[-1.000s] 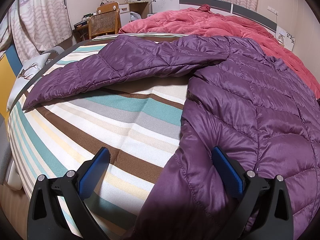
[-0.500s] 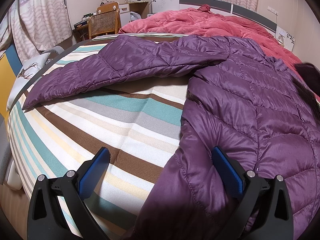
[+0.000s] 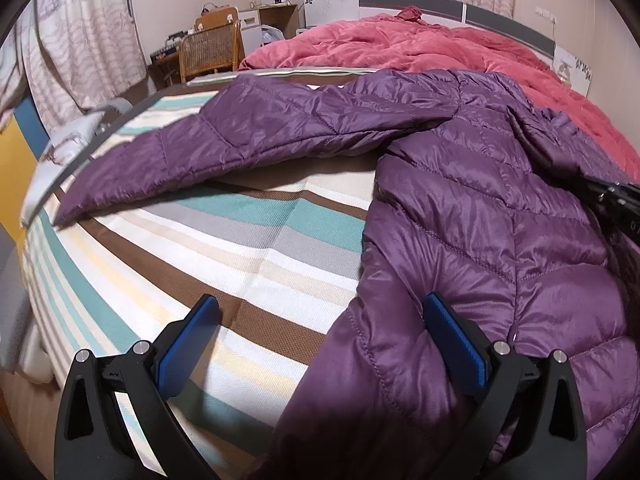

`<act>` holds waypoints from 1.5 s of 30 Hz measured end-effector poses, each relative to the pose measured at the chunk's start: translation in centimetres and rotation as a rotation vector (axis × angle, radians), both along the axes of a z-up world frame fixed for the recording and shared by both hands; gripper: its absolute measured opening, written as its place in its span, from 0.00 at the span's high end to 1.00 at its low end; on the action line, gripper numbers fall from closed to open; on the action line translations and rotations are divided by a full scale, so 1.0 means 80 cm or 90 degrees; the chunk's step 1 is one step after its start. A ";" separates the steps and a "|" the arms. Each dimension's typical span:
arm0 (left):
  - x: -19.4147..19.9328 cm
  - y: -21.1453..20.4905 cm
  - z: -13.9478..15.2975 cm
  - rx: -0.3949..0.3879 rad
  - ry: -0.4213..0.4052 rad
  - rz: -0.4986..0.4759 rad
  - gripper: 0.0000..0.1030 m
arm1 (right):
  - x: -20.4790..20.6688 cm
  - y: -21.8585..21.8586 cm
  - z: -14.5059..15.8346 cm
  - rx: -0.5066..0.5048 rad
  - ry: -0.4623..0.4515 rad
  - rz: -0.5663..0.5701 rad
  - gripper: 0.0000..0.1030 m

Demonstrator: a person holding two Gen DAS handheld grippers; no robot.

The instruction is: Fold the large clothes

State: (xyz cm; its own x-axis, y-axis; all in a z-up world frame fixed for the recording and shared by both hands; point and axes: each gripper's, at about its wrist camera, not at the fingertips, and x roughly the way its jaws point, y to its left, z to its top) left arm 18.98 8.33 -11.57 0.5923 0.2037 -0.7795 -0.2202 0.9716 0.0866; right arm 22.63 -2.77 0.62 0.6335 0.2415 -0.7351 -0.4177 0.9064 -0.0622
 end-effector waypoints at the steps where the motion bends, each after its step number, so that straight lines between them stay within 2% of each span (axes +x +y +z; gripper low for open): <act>1: 0.000 -0.004 0.004 0.013 0.004 -0.001 0.02 | 0.000 0.004 -0.005 -0.002 0.008 0.013 0.97; 5: -0.005 -0.015 0.032 0.004 -0.026 -0.014 0.02 | -0.006 0.026 -0.009 -0.015 0.018 0.087 0.97; 7: -0.002 -0.020 0.048 0.001 -0.046 -0.015 0.02 | -0.008 0.031 -0.011 -0.034 0.016 0.083 0.97; 9: 0.005 -0.024 0.059 -0.003 -0.056 -0.022 0.02 | -0.010 0.025 -0.006 -0.016 0.021 0.077 0.94; 10: 0.010 -0.027 0.064 -0.006 -0.060 -0.028 0.02 | -0.014 0.016 0.000 0.015 0.029 0.070 0.94; 11: 0.014 -0.030 0.067 -0.009 -0.063 -0.032 0.02 | -0.018 0.005 0.007 0.047 0.034 0.065 0.86; 12: 0.022 -0.036 0.073 -0.015 -0.069 -0.039 0.02 | -0.026 -0.006 0.015 0.071 0.029 0.057 0.64; 14: 0.032 -0.045 0.076 -0.027 -0.074 -0.051 0.02 | -0.049 -0.036 0.037 0.111 -0.014 0.027 0.35; 16: 0.049 -0.064 0.078 -0.039 -0.075 -0.071 0.02 | -0.070 -0.068 0.054 0.140 -0.054 -0.002 0.36; 19: 0.070 -0.097 0.078 -0.055 -0.079 -0.102 0.02 | -0.085 -0.119 0.065 0.132 -0.093 -0.117 0.36; 21: 0.083 -0.122 0.078 -0.059 -0.085 -0.122 0.02 | -0.090 -0.160 0.066 0.096 -0.118 -0.240 0.48; 23: 0.102 -0.143 0.074 -0.048 -0.079 -0.135 0.02 | -0.090 -0.204 0.058 0.069 -0.106 -0.375 0.54; 25: 0.121 -0.158 0.060 -0.023 -0.054 -0.137 0.02 | -0.088 -0.233 0.044 0.072 -0.069 -0.456 0.58; 26: 0.126 -0.161 0.055 -0.010 -0.043 -0.134 0.02 | -0.087 -0.242 0.037 0.076 -0.056 -0.474 0.59; 28: 0.138 -0.163 0.035 0.032 -0.006 -0.116 0.02 | -0.074 -0.248 0.012 0.083 -0.009 -0.479 0.59; 30: 0.142 -0.154 0.021 0.008 0.020 -0.112 0.02 | -0.065 -0.243 -0.008 0.083 0.016 -0.461 0.59; 32: 0.139 -0.142 0.022 -0.029 0.014 -0.105 0.02 | -0.056 -0.237 -0.013 0.062 0.025 -0.458 0.59; 35: 0.131 -0.124 0.031 -0.066 0.002 -0.099 0.02 | -0.054 -0.232 -0.014 0.046 0.021 -0.458 0.59; 39: 0.116 -0.073 0.052 -0.109 -0.049 -0.053 0.02 | -0.059 -0.239 -0.015 0.064 0.016 -0.461 0.59; 42: 0.104 -0.008 0.063 -0.148 -0.100 0.001 0.02 | -0.059 -0.239 -0.015 0.061 0.013 -0.462 0.59; 45: 0.088 0.069 0.064 -0.178 -0.110 0.095 0.02 | -0.059 -0.239 -0.015 0.062 0.012 -0.462 0.59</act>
